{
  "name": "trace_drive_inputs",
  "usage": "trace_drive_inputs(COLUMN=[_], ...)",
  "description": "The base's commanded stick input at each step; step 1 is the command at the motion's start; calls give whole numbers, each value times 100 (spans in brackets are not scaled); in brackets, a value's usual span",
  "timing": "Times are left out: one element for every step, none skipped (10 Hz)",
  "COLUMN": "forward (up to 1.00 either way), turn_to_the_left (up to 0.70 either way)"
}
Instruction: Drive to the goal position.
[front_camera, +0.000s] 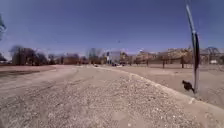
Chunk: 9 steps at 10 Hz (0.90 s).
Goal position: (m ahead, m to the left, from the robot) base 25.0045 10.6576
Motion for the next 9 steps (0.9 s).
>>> trace_drive_inputs(forward=[70, 70, 70, 70, 70, 70, 70, 70, 70], turn_to_the_left=[0, 0, 0, 0, 0, 0, 0, 0, 0])
